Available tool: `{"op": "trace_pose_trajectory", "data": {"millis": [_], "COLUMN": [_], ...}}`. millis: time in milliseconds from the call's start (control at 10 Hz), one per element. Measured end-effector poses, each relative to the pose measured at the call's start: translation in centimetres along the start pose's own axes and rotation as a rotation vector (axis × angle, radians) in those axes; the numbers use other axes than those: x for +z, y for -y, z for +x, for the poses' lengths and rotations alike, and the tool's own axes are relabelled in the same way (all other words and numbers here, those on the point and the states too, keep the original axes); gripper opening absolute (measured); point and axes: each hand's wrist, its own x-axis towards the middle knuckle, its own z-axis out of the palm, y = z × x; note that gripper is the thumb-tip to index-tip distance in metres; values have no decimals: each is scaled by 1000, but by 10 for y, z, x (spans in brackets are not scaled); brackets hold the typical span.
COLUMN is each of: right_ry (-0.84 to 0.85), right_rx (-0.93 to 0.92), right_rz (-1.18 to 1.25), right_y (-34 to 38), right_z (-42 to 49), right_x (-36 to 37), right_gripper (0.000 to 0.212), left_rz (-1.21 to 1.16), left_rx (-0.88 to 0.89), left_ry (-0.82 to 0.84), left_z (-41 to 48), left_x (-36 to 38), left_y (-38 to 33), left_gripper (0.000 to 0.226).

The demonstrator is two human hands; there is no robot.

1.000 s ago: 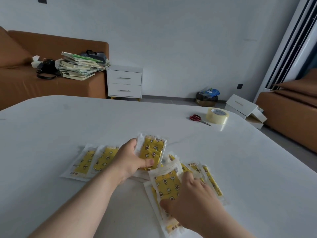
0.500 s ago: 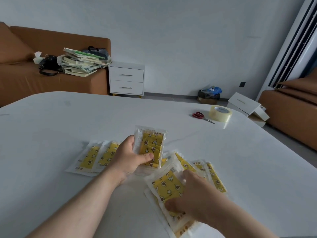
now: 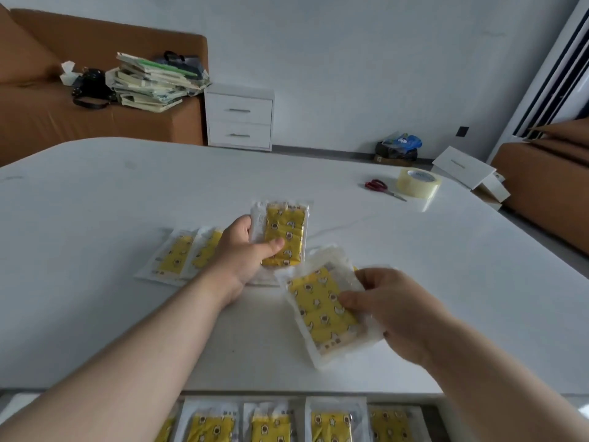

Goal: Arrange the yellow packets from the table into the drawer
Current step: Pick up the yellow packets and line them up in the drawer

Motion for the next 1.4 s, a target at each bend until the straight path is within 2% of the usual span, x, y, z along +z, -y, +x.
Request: {"op": "trace_pose_trajectory", "data": {"millis": [200,500,600,800,900,1000,1100,1200,1300,1400], "right_ry": [52,160,237,333,376,313,250,230,264,209], "right_rx": [70,82,141,335,290,300,372,309,318,286], "right_rz": [263,318,268,58,-211,-342,-313,-409,-547,-501], "right_y": [6,35,33,-12,-39,-58,-79,-93,-85,-88], "right_z": [-6,-74,-103,-122,-106,-81,-53,-35,-37,-30], "right_x": [-9,-4,14,90,131,157,183,207,223,231], "right_gripper": [16,17,21,23,6,17,40,40,34,23], "left_rz": [-145,-253,-201,96,341,436,490,579,643,712], "left_rx": [-22,-64,-130,-389,-523,-686,-779,-793,-792,-746], "left_ry": [1,-50,-57,-23,-30,-52,-88,-176,-229,-271], "left_z": [-14,-89,-131,-216,-238,-240,-226,-207,-194,-186], "left_x": [-16,-92,-126,-196,-221,-234,-232,-218,-207,-205], "left_y": [-44,-139,-155,-122,-83,-38,2,26,35,45], "left_gripper": [23,26,21,22,22,19,23,34,36,35]}}
